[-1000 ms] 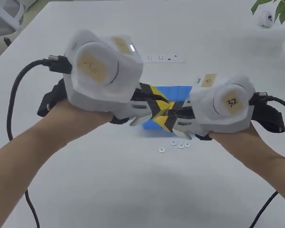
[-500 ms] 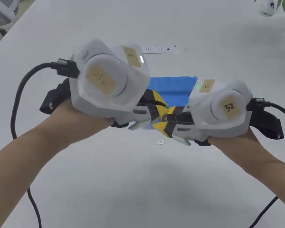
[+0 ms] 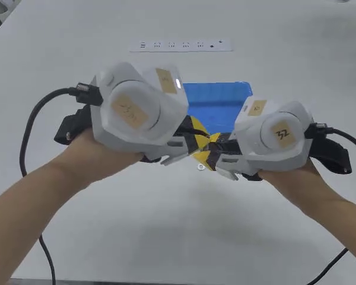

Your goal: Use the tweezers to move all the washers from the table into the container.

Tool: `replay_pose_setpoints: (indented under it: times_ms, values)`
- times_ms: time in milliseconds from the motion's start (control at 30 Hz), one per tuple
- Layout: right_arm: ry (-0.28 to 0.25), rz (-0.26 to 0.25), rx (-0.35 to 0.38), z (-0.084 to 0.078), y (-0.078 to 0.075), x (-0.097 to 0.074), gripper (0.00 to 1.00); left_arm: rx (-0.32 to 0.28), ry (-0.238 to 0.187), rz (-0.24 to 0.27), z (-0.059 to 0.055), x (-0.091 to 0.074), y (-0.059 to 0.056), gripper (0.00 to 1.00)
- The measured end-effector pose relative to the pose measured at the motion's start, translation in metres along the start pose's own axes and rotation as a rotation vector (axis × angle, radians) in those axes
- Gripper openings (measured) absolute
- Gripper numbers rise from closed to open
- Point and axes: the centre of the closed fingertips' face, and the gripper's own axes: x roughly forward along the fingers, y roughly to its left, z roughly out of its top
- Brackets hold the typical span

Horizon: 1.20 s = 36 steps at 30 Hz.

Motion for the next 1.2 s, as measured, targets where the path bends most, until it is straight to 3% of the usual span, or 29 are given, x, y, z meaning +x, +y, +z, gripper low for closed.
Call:
replay_pose_setpoints:
  times_ms: [500, 800, 1200]
  values:
    - [0.026, 0.026, 0.01, -0.011, 0.001, 0.014, 0.08, -0.004, 0.04, -0.008, -0.015, 0.007, 0.001, 0.0]
    - [0.029, 0.024, 0.012, -0.012, 0.0, 0.012, 0.08, 0.017, 0.035, -0.01, -0.011, 0.011, 0.0, 0.0]
    - [0.086, 0.045, -0.129, -0.014, 0.001, 0.012, 0.04, 0.032, 0.054, -0.015, -0.012, 0.011, 0.002, 0.0]
